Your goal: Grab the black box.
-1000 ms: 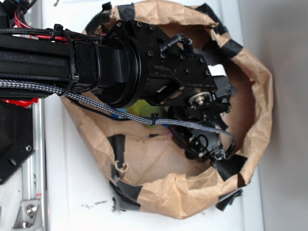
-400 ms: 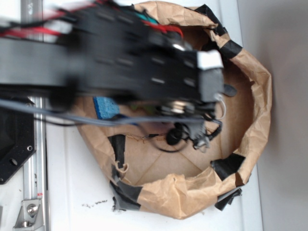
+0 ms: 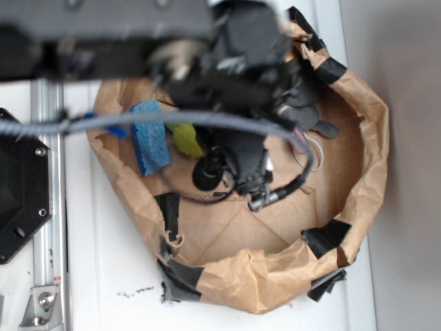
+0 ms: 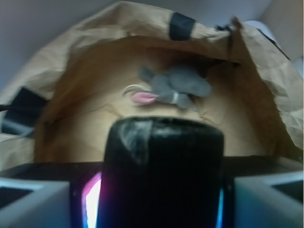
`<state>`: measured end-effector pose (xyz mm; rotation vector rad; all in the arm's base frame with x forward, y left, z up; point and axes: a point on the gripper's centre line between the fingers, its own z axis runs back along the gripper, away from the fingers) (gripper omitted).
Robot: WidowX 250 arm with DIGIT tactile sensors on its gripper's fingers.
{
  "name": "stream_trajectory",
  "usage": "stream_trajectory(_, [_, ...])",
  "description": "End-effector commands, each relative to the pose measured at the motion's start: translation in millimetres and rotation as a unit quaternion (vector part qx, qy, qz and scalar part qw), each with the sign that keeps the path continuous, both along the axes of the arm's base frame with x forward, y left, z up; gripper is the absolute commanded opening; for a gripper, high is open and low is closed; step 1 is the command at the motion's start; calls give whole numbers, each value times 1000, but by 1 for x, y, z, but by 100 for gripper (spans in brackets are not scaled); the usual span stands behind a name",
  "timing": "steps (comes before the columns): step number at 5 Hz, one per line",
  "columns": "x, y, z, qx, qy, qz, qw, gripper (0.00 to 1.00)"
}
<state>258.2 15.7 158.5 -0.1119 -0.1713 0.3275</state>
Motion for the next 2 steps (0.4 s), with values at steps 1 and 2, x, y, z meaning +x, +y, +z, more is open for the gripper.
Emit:
stream_trajectory(1, [6, 8, 11, 27, -12, -14, 999, 0])
stream_trajectory(2, [8, 4, 6, 58, -26, -12, 998, 0])
